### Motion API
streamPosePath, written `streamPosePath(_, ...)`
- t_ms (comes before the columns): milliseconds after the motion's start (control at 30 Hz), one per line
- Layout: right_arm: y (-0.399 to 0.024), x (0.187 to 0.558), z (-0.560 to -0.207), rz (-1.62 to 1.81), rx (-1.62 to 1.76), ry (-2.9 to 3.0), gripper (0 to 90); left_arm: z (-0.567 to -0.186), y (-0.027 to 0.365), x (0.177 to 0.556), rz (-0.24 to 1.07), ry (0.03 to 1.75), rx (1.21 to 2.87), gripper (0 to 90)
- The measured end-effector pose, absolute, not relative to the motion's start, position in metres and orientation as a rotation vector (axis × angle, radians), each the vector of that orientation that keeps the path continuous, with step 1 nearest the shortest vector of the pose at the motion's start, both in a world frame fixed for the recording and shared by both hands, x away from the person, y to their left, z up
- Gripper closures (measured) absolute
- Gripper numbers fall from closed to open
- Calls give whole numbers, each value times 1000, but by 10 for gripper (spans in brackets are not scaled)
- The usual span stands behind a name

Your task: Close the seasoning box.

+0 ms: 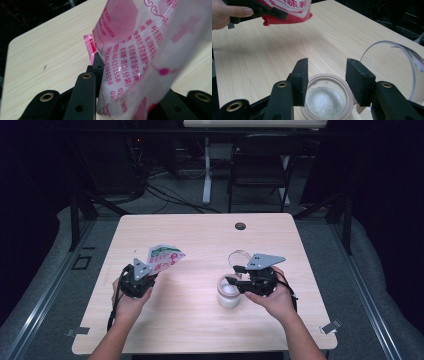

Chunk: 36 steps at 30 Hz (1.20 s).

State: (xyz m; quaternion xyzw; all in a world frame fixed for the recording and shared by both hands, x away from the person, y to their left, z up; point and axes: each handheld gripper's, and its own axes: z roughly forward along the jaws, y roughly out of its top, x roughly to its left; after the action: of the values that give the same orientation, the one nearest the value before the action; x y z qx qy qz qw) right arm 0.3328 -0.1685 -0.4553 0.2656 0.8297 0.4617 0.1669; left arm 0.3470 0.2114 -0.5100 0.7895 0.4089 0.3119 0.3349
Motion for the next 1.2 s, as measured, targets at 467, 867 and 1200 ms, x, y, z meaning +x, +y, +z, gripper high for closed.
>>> streamPosePath(467, -175, 334, -456, 1300, 780, 2348, 566, -537, 272, 346, 775, 1337, 1890, 740)
streamPosePath(867, -173, 335, -458, 1296, 791, 2351, 560, -553, 292, 354, 638, 1492, 1849, 738)
streamPosePath(1200, -170, 336, -459, 1293, 779, 2362, 561, -553, 294, 352, 602, 1505, 1822, 638)
